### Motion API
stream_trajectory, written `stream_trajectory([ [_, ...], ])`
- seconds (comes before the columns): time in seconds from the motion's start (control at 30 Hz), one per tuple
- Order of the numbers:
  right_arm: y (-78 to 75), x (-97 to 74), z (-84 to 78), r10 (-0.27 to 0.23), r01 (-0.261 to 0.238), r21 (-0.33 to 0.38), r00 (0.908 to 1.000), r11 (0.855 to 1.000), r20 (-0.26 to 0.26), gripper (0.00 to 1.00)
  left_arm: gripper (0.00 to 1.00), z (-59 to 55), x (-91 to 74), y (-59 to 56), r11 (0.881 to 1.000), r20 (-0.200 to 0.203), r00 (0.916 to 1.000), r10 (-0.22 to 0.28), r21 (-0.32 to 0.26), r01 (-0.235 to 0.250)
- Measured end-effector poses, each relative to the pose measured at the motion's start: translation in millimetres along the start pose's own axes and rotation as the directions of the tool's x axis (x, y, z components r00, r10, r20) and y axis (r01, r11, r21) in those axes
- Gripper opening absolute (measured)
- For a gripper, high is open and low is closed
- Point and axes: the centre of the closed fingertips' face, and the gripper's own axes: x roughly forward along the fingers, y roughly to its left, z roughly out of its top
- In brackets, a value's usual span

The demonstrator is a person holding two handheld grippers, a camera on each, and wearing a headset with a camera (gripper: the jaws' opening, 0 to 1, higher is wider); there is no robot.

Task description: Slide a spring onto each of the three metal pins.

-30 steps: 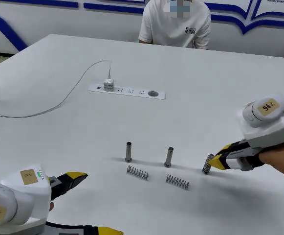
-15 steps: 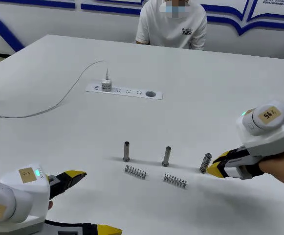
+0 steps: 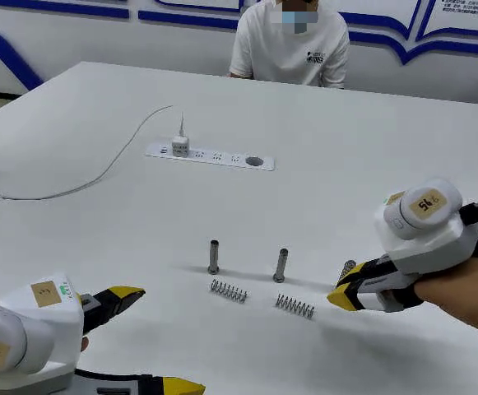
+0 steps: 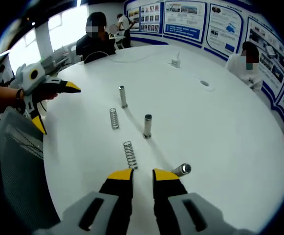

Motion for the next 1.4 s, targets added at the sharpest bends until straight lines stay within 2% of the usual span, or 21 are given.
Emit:
stream_trajectory([
  [0.33,13.5,14.5,15.8,0.045,-0.046,-0.069,0.9989,0.997,-0.016,0.16,0.89,0.8,-0.6,0.3,1.000,-0.001,1.0000,0.004,0.002,-0.004],
  [0.7,21.1,33.9,26.4,0.088,-0.097,-0.145,0.9941,0.985,-0.064,0.17,0.89,-0.9,-1.4,0.0,1.000,-0.005,1.0000,0.006,-0.002,-0.006],
  [1.03,28.3,49.8,27.0,0.112,-0.129,-0.174,0.9885,0.976,-0.102,0.16,0.89,-2.9,-2.0,1.0,1.000,-0.010,0.9999,0.008,-0.006,-0.008],
  [1.4,29.9,61.2,22.9,0.116,-0.143,-0.201,0.9831,0.969,-0.142,0.16,0.89,-5.2,-2.6,1.9,1.000,-0.014,0.9998,0.014,-0.011,-0.014],
])
